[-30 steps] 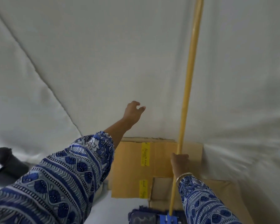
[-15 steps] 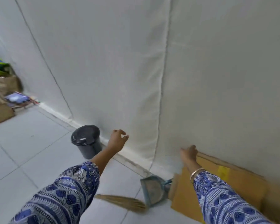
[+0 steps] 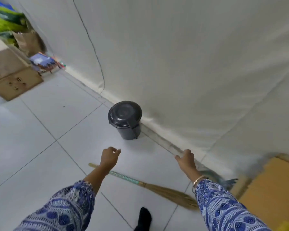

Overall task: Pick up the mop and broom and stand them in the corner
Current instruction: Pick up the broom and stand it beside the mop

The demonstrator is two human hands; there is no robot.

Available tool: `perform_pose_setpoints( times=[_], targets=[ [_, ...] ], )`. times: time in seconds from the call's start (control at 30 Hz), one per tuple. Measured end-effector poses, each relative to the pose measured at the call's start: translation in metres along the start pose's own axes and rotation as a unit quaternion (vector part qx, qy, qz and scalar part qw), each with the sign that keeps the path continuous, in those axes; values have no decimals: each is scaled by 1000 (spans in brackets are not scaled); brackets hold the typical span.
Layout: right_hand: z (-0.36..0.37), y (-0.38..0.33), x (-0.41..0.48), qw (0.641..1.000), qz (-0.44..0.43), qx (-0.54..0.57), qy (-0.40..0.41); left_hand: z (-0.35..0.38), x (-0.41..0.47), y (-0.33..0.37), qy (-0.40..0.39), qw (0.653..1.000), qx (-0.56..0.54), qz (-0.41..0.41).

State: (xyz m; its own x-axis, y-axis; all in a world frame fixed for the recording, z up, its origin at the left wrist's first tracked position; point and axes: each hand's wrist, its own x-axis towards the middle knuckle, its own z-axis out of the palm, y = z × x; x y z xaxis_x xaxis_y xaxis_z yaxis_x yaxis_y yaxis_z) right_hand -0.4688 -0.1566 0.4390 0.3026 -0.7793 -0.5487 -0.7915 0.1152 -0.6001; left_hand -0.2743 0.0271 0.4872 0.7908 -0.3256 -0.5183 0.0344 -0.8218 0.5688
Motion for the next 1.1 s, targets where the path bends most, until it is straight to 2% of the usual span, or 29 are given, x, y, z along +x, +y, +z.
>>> perform_pose_setpoints(
  times=[0.1, 0.23, 0.43, 0.53, 0.67, 0.73, 0.9, 1.0, 1.1],
  targets=[
    [77, 0, 49, 998, 31, -24, -38, 11, 78, -51, -18, 996, 13, -81],
    [167, 16, 107, 995, 49, -39, -76, 40, 167, -112, -41, 986, -38, -155],
    [334, 86, 191, 987, 46, -83, -130, 130, 308, -233, -68, 965, -83, -240],
    [407, 127, 222, 981, 28, -110, -158, 175, 360, -291, -87, 954, -101, -268],
    [484, 180, 249, 965, -42, -183, -183, 226, 406, -359, -95, 932, -144, -318],
    [508, 201, 253, 953, -87, -222, -187, 242, 418, -379, -75, 921, -163, -345],
    [538, 231, 258, 925, -185, -299, -147, 271, 439, -408, -37, 905, -248, -343],
    [536, 233, 259, 927, -200, -288, -131, 275, 445, -406, -42, 869, -318, -377],
    [521, 223, 253, 931, -200, -277, -130, 266, 440, -384, -8, 869, -307, -387]
  ],
)
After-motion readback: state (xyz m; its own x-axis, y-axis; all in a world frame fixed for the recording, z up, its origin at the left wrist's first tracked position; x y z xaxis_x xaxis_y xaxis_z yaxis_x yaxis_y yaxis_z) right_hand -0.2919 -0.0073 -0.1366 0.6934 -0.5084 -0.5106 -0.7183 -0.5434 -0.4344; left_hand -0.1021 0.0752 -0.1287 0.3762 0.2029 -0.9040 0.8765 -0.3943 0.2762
